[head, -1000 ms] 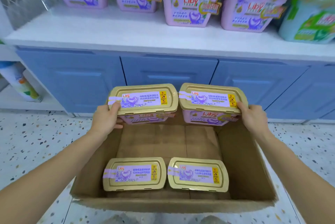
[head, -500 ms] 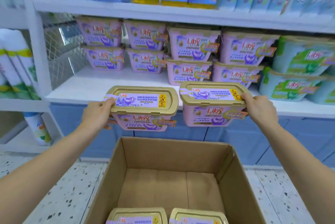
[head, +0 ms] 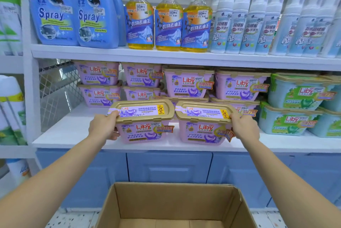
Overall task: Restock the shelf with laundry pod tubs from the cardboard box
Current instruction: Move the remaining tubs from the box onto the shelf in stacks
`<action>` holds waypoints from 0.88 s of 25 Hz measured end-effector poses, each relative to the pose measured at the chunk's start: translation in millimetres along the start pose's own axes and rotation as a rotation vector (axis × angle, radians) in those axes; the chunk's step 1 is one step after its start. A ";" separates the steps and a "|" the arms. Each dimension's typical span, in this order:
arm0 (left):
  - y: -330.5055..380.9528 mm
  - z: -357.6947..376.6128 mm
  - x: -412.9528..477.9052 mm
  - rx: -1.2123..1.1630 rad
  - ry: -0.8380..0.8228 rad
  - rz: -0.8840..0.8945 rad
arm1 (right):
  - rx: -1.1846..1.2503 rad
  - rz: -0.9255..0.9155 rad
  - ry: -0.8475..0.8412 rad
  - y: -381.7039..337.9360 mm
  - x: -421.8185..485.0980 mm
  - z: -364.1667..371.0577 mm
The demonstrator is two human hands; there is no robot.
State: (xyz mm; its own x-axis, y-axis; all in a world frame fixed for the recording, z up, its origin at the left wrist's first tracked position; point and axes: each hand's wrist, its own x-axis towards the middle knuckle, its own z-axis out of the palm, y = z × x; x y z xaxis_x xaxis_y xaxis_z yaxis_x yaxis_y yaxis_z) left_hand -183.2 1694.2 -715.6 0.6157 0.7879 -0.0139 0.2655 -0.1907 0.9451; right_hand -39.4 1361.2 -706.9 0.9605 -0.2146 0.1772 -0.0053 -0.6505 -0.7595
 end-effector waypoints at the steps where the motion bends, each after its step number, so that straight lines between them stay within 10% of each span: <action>1: -1.0 3.6 3.0 0.014 0.008 -0.005 | 0.017 0.007 -0.009 1.7 -0.7 3.3; 22: -47.7 47.8 1.1 0.317 0.021 0.341 | 0.138 -0.366 -0.093 59.9 -0.8 51.6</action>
State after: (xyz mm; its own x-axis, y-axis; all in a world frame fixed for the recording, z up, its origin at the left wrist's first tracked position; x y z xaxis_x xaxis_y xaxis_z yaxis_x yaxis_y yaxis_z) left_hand -159.6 1676.2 -776.3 0.6929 0.6604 0.2896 0.2663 -0.6076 0.7483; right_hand -26.1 1360.0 -784.9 0.9131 0.0837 0.3990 0.3729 -0.5669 -0.7345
